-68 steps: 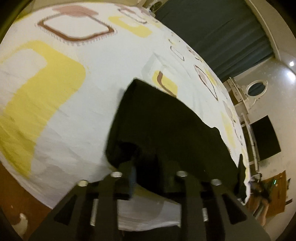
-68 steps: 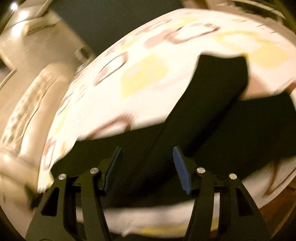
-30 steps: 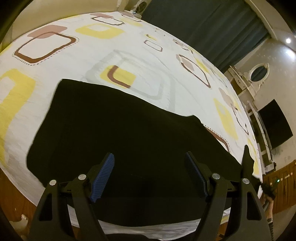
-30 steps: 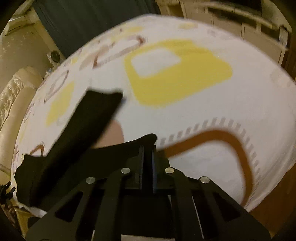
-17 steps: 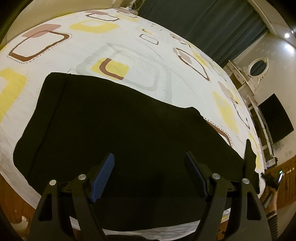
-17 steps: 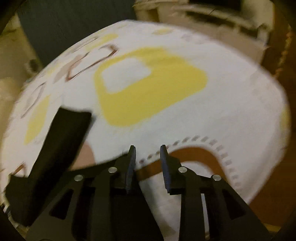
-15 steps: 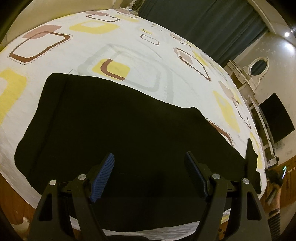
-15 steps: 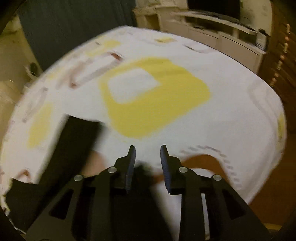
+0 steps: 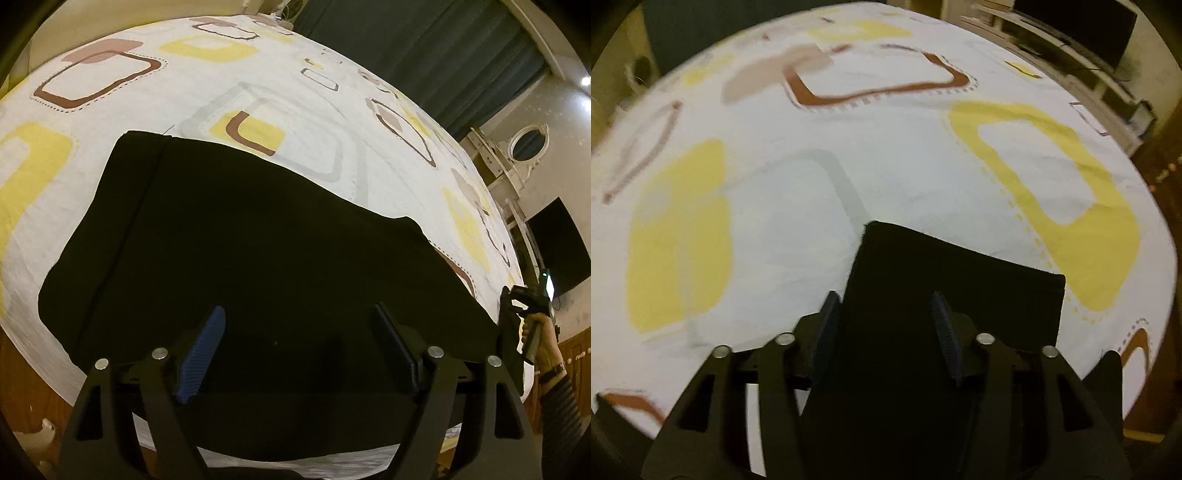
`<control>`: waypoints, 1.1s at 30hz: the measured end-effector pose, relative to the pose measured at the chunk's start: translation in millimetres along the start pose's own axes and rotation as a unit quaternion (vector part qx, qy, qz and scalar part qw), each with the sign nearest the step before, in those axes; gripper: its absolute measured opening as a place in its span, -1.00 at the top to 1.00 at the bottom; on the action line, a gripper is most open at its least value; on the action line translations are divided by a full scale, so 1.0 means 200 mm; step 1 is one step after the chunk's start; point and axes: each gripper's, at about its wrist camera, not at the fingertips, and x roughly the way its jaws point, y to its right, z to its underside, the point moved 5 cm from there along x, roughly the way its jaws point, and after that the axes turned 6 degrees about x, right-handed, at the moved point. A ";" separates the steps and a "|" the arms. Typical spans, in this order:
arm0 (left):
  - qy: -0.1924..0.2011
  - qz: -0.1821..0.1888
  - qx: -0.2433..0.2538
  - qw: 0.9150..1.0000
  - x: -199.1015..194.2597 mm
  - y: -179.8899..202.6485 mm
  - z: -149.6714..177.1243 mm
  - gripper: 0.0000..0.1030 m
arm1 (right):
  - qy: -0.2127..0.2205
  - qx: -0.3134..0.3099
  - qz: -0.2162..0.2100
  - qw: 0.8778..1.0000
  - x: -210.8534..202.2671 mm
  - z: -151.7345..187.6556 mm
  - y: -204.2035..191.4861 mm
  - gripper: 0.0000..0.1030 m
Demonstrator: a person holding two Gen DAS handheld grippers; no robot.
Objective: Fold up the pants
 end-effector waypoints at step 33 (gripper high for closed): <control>-0.003 0.002 0.015 1.000 0.00 0.10 0.04 -0.57 | 0.039 0.330 -0.310 0.891 -0.26 0.70 1.28 0.84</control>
